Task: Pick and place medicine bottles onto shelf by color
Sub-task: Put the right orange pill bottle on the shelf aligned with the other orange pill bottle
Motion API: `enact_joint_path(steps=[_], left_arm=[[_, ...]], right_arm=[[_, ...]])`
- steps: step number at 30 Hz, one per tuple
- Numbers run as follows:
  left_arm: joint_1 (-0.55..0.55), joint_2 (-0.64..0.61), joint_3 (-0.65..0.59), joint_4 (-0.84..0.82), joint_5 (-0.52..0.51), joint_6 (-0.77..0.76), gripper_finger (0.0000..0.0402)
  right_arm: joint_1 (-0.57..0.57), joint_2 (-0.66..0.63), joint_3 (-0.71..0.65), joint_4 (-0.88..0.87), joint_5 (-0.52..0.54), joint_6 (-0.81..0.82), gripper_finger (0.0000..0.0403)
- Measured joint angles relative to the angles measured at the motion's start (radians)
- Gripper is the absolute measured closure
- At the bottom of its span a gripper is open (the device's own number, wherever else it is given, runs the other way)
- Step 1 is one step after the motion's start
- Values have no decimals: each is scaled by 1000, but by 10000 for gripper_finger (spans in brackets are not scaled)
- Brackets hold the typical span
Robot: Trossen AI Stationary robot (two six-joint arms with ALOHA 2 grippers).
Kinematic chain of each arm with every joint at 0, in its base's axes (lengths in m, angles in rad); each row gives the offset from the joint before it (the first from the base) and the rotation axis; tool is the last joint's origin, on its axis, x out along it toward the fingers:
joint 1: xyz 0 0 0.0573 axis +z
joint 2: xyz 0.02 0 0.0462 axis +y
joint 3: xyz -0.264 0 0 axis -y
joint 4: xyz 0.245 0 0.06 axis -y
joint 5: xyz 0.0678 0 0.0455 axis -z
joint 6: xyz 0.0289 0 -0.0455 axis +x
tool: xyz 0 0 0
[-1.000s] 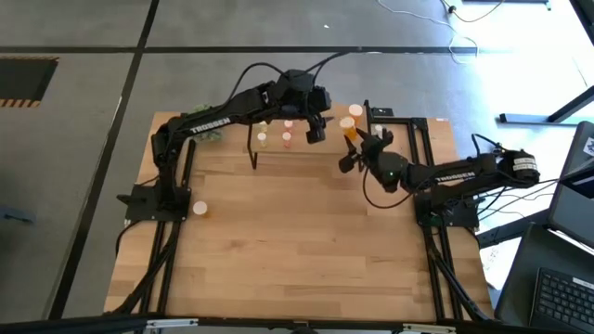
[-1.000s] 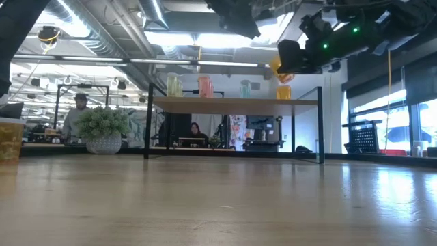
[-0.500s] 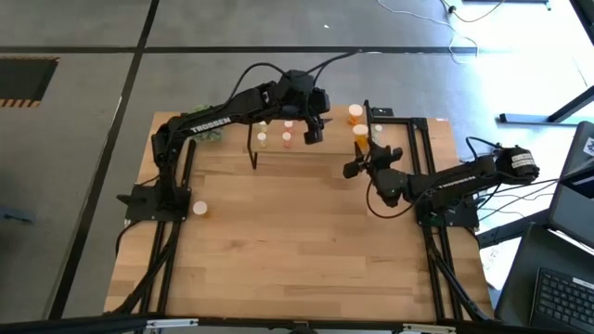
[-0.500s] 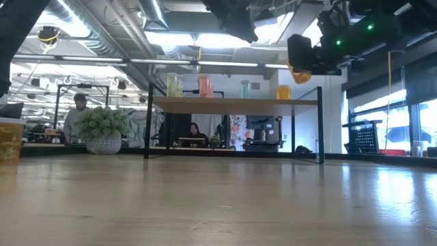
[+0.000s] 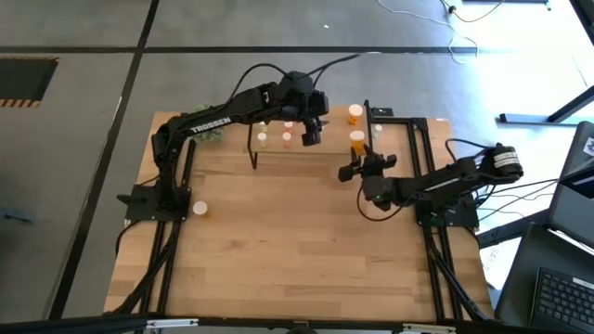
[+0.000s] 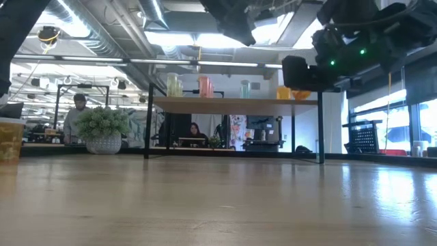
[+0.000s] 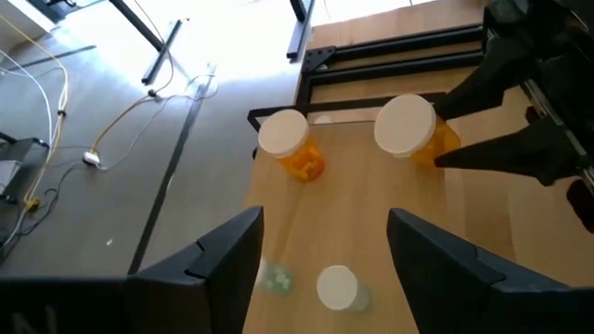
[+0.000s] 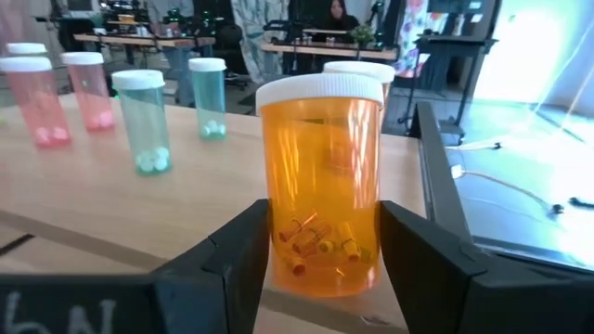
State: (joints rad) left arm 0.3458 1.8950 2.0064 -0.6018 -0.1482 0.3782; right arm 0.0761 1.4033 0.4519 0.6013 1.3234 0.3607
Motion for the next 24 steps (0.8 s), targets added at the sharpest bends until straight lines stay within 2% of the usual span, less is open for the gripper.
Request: enact_joint_path(steps=[10, 18, 24], left_arm=[[0, 0, 0, -16, 0, 0, 175], [-1, 0, 0, -33, 61, -2, 176], [-2, 0, 0, -37, 61, -4, 177]], right_arm=[[-20, 16, 0, 1, 28, 11, 207], [-48, 15, 0, 2, -39, 1, 207], [-54, 15, 0, 1, -73, 0, 207]])
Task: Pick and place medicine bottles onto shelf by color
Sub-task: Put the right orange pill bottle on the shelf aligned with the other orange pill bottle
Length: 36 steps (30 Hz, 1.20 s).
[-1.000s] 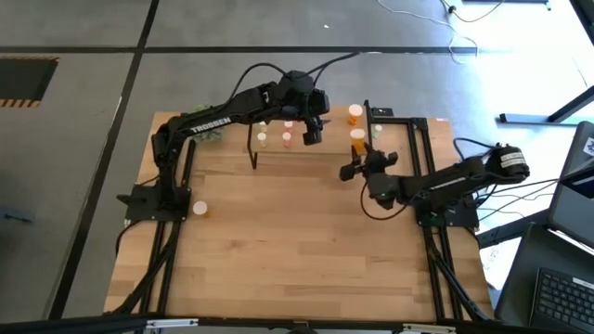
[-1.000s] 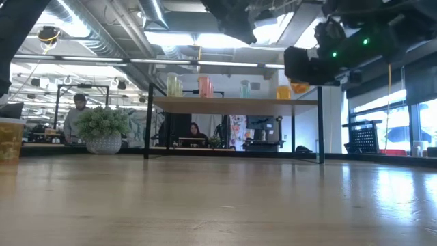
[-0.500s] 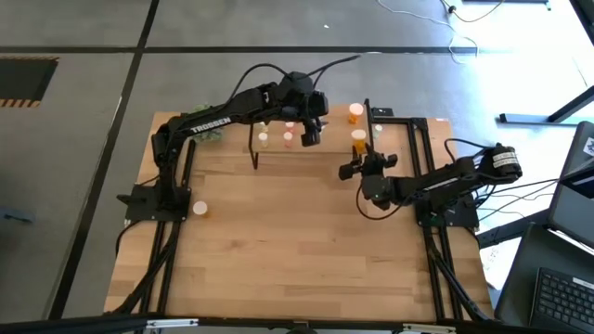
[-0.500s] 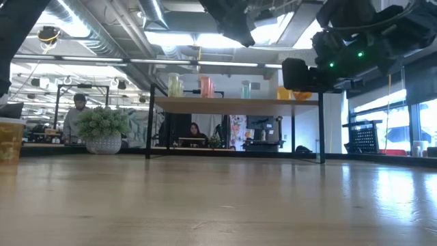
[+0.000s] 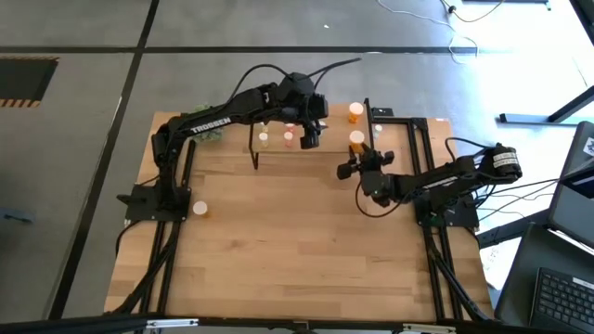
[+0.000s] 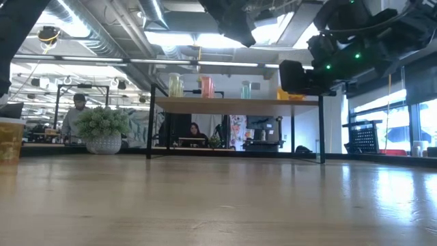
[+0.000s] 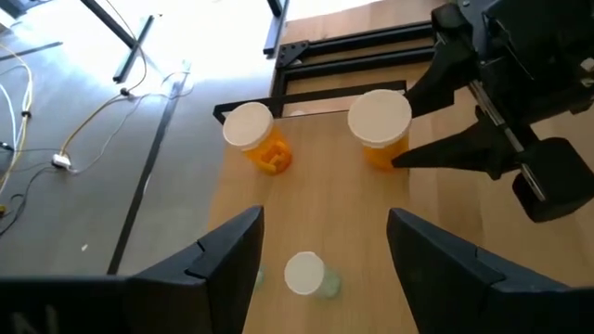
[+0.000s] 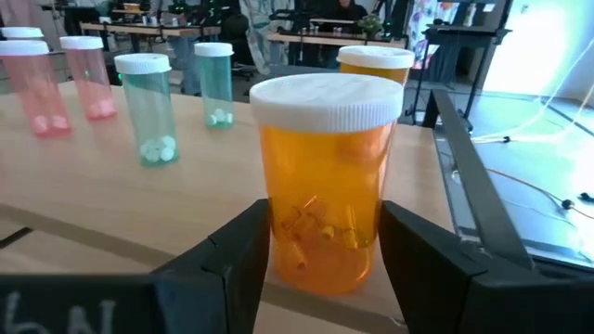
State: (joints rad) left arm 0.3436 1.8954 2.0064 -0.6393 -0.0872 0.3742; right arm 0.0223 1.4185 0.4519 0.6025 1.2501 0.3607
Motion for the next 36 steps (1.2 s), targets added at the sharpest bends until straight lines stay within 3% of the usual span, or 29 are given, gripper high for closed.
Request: enact_joint_path(steps=[29, 36], left_arm=[[-7, 0, 0, -25, 0, 2, 177], [-7, 0, 0, -27, 0, 2, 176]], right_arm=[[-82, -1, 0, 38, -97, 49, 207], [-89, 0, 0, 31, -105, 13, 180]])
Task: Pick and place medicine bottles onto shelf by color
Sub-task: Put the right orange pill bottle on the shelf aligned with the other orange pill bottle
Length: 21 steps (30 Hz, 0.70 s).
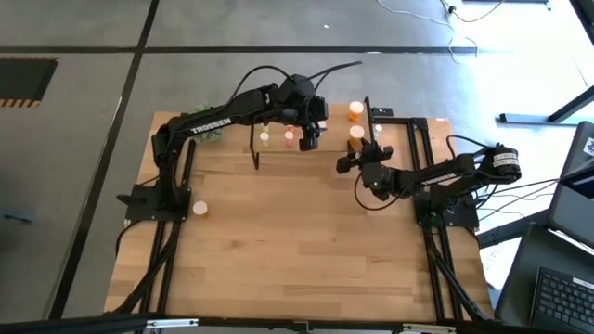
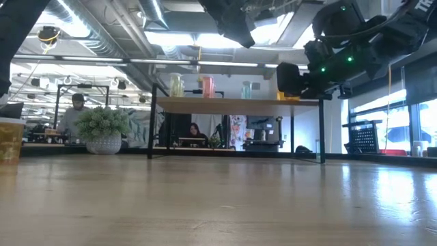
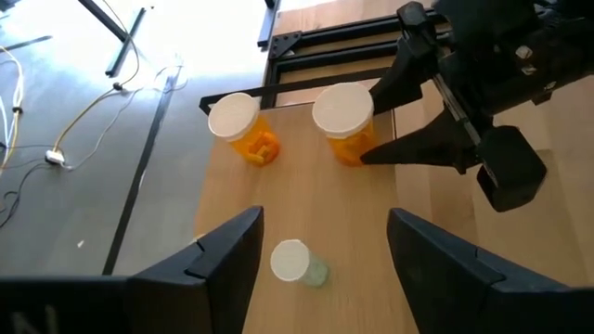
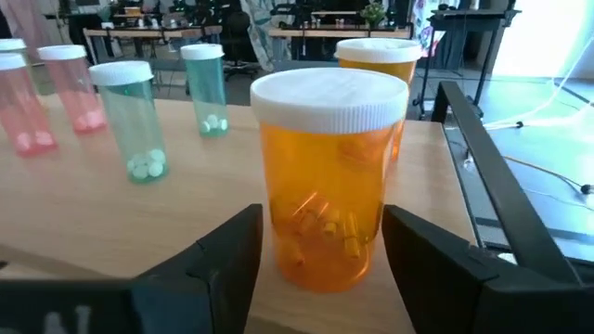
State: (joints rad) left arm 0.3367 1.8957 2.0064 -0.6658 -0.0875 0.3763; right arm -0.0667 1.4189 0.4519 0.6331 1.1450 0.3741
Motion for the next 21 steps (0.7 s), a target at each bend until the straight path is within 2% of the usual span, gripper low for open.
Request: enact_joint_path(steps=[7, 13, 15, 21], left_arm=[[0, 0, 0, -6, 0, 0, 175], [0, 0, 0, -9, 0, 0, 177], [0, 0, 0, -9, 0, 1, 175], [0, 0, 0, -9, 0, 1, 177]], right_arm=[[-1, -4, 5, 29, -32, -20, 170], [11, -8, 33, 40, -18, -143, 170], [21, -8, 41, 51, 15, -174, 170], [58, -8, 61, 52, 220, -256, 169]])
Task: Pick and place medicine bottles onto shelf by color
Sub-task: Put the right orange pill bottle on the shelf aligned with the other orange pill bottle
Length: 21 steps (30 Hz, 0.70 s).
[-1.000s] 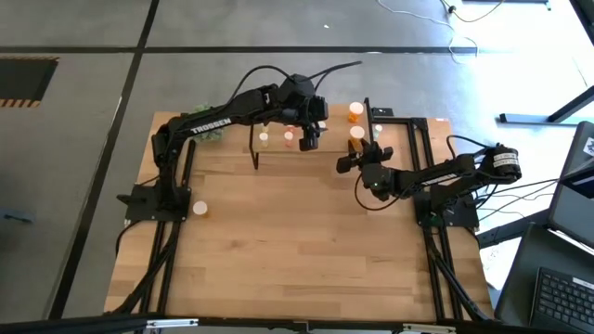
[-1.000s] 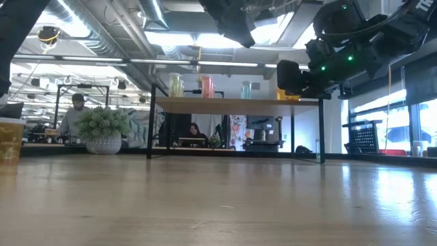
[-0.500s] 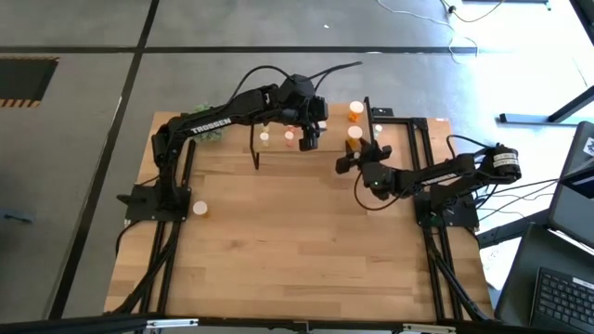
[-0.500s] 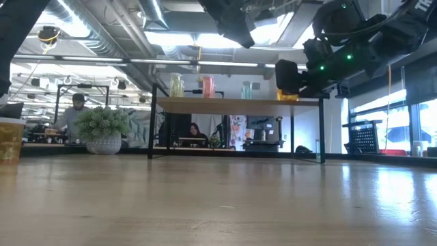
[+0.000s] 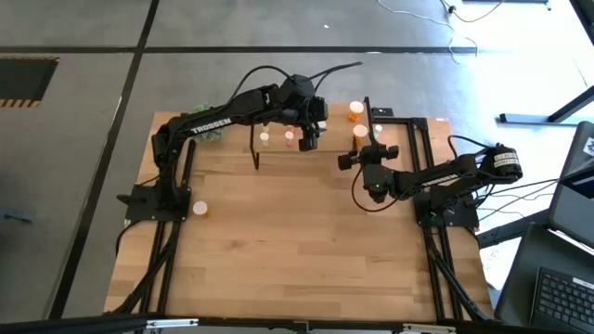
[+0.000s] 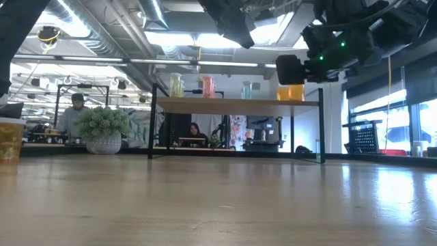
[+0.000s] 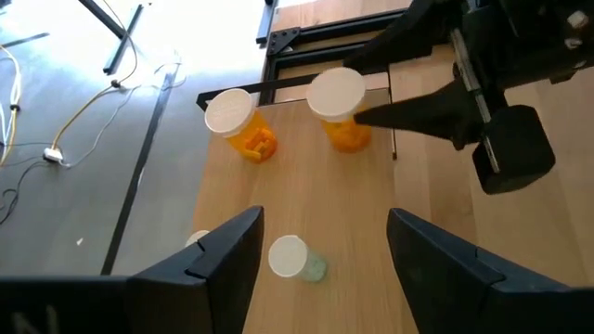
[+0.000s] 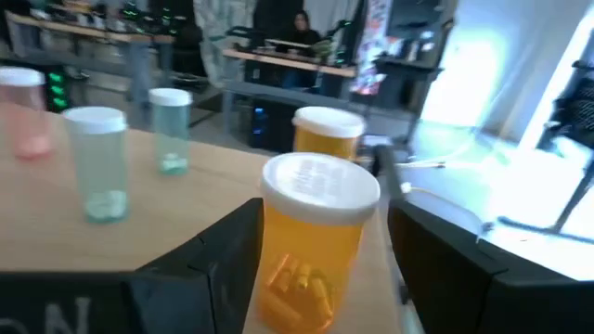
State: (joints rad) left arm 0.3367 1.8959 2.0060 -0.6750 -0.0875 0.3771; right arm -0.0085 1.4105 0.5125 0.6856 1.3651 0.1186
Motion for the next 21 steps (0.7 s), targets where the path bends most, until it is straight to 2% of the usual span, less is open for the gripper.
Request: enact_joint_path(steps=[2, 21], left_arm=[[0, 0, 0, 0, 0, 0, 177], [0, 0, 0, -46, -7, 0, 177]], right_arm=[[12, 0, 7, 1, 30, -34, 169], [33, -1, 60, 8, 30, -131, 169]])
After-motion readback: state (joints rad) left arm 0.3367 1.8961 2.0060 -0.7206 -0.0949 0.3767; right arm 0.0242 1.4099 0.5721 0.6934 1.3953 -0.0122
